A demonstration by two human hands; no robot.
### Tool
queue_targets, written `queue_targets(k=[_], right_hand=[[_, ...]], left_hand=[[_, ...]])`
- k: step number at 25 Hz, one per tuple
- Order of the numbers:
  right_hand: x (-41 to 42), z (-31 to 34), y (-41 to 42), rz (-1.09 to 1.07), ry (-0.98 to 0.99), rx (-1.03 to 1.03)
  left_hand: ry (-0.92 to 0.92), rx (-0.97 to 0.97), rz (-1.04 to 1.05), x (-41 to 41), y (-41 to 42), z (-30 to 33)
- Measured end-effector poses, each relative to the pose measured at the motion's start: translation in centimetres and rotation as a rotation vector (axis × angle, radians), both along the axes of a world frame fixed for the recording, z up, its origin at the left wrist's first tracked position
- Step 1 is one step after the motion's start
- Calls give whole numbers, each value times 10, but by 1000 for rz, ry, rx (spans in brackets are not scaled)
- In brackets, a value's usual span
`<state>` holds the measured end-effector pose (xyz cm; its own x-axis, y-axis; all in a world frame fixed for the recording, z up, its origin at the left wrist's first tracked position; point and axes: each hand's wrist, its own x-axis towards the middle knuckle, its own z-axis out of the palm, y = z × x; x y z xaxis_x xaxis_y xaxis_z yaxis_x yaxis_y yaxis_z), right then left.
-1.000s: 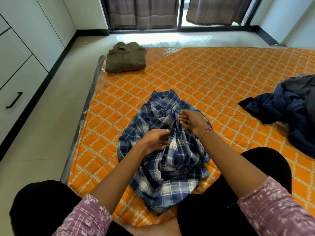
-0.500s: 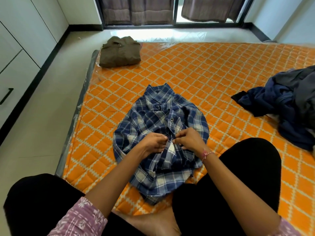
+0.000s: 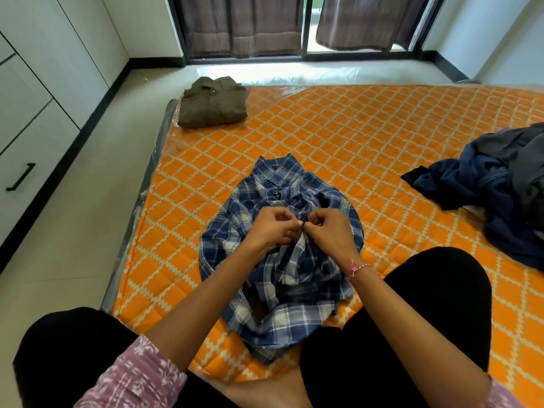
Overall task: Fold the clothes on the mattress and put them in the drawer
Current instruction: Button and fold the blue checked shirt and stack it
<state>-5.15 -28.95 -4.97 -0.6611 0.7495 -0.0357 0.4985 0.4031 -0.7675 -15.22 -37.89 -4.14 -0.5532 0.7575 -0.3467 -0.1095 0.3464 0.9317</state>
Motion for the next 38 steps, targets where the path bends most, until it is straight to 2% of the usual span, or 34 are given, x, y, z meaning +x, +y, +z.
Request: queue_targets(k=[2, 4, 5, 6, 7, 8, 11, 13, 17, 19, 22, 24, 26, 28, 31, 35, 38], right_hand=[[-13, 17, 9, -72, 104, 30], [-25, 34, 22, -182, 190, 16], [-29, 39, 28, -229, 208, 12], [-31, 43, 31, -267, 211, 18], [-33, 45, 31, -288, 203, 33], [-34, 45, 29, -276, 188, 62], [-34, 40, 11, -138, 113, 128], [-32, 36, 5, -124, 93, 100], [-25, 35, 2, -153, 131, 23], [-25, 36, 1, -157, 146, -9], [-26, 33, 3, -157, 151, -95], [-25, 31, 7, -167, 192, -275], [-22, 34, 12, -163, 270, -560], [-20, 36, 13, -126, 296, -644], [-25, 33, 13, -97, 268, -459], [-34, 32, 19, -22, 108, -30], [-38, 34, 13, 9, 65, 223]], left_hand=[[445, -27, 14, -12, 13, 22], [979, -186, 52, -23, 22, 43], [1173, -264, 87, -26, 25, 50], [1281, -309, 116, -26, 26, 54], [1311, -341, 120, -25, 26, 55], [1251, -346, 118, -23, 27, 54], [775, -270, 77, -24, 28, 48], [496, -190, 47, -24, 24, 44], [194, -54, 50, -20, 16, 37], [105, 4, 93, -19, 14, 34], [97, 57, 171, -13, 14, 25], [142, 83, 211, -12, 14, 21], [165, 101, 203, -13, 13, 19], [169, 109, 185, -15, 14, 17], [174, 106, 198, -15, 17, 15], [123, 137, 248, -8, 20, 14], [23, 134, 326, -8, 24, 17]])
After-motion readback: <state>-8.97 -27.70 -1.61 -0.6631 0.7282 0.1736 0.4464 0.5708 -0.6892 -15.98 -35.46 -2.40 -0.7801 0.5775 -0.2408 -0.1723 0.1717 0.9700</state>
